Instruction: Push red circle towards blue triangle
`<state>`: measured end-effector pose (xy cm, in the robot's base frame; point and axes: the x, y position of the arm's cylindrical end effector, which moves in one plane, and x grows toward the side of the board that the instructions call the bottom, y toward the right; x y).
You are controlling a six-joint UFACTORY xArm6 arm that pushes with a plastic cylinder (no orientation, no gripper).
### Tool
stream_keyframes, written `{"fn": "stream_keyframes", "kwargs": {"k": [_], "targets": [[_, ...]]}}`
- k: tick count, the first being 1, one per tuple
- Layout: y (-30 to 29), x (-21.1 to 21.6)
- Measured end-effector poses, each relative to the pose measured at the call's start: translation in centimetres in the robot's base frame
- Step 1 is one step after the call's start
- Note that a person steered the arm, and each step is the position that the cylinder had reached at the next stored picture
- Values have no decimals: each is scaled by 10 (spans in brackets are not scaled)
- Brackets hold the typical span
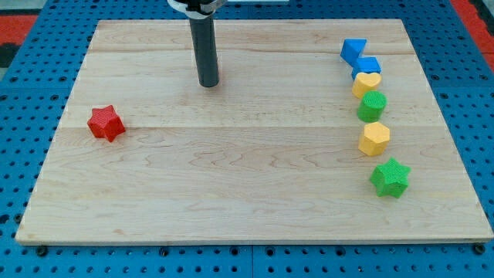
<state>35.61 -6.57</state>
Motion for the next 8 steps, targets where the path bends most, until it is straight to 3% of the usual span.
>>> {"fn": "stream_keyframes", "kwargs": {"k": [1,2,3,4,5,6,7,8], "targets": [[-59,-38],[-18,-70],[48,-76],[6,-35],[13,20],[61,49],[56,77],[89,75]]}}
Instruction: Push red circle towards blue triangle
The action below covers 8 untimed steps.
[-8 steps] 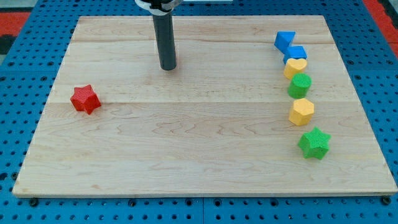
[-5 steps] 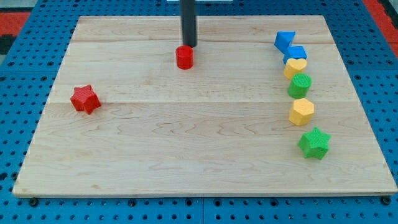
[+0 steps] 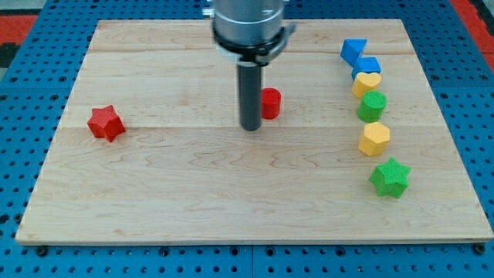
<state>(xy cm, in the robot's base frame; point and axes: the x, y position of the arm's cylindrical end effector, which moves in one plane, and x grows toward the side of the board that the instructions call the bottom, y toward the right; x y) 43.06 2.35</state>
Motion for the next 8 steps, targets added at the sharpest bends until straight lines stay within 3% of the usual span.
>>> {"fn": "stream_keyframes", "kwargs": {"k": [2,4,7,8], "targets": [[10,-117],[49,-108],[121,-164],[78,-172]]}}
